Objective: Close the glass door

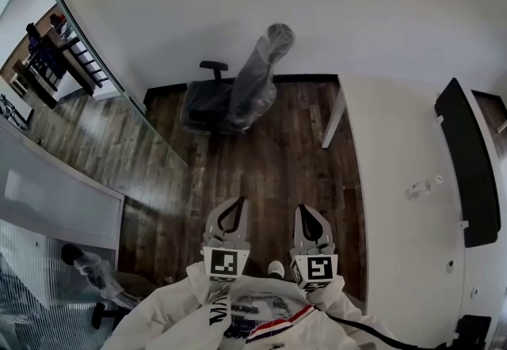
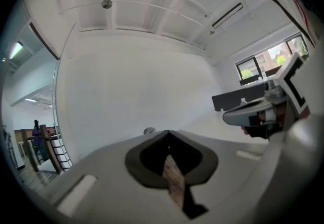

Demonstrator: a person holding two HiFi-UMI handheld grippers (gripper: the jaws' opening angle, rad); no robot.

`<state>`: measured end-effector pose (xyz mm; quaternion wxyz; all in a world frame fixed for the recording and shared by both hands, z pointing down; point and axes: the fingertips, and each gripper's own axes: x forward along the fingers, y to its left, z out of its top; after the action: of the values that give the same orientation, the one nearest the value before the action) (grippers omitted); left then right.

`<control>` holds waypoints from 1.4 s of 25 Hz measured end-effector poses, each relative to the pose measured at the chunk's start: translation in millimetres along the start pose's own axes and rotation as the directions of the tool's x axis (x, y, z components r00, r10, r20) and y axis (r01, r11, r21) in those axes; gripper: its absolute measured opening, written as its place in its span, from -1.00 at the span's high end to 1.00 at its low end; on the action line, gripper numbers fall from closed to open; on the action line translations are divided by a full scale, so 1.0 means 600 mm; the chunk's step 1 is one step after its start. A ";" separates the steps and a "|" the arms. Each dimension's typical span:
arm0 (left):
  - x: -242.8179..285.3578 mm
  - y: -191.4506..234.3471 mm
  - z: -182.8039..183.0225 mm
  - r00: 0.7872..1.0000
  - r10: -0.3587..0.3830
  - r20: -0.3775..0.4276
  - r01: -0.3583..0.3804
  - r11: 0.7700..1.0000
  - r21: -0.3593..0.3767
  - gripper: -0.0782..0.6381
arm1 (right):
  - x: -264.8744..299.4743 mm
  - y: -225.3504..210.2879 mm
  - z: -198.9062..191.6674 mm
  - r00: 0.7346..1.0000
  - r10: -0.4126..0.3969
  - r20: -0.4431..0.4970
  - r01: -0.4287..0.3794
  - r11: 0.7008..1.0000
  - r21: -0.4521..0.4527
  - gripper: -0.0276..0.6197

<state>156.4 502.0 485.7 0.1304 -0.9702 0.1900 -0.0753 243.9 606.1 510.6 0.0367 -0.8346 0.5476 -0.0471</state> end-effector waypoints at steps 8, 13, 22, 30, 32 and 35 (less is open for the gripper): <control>0.045 0.015 -0.010 1.000 -0.001 0.002 0.001 1.000 -0.008 0.77 | 0.039 -0.014 0.005 1.000 0.010 0.012 -0.010 1.000 -0.015 0.90; 0.097 0.037 -0.023 1.000 -0.008 -0.001 0.008 0.999 -0.035 0.77 | 0.092 -0.029 0.006 1.000 0.003 -0.002 -0.003 0.999 -0.033 0.90; 0.199 0.134 -0.044 1.000 0.016 -0.011 -0.016 0.999 -0.047 0.77 | 0.236 -0.021 0.010 0.999 0.047 -0.027 -0.048 0.998 -0.048 0.90; 0.270 0.237 -0.062 0.998 0.060 -0.031 -0.062 0.996 -0.062 0.77 | 0.362 -0.019 0.018 0.996 0.073 -0.057 -0.077 0.996 -0.056 0.90; 0.288 0.255 -0.068 0.998 0.060 -0.036 -0.062 0.996 -0.066 0.77 | 0.390 -0.012 0.020 0.994 0.084 -0.064 -0.088 0.994 -0.059 0.90; 0.316 0.280 -0.074 0.997 0.061 -0.036 -0.064 0.995 -0.074 0.77 | 0.430 -0.009 0.021 0.992 0.094 -0.080 -0.099 0.993 -0.057 0.90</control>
<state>263.0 268.0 498.9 0.0929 -0.9665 0.2251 -0.0805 352.7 371.7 508.9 -0.0078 -0.8054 0.5896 -0.0606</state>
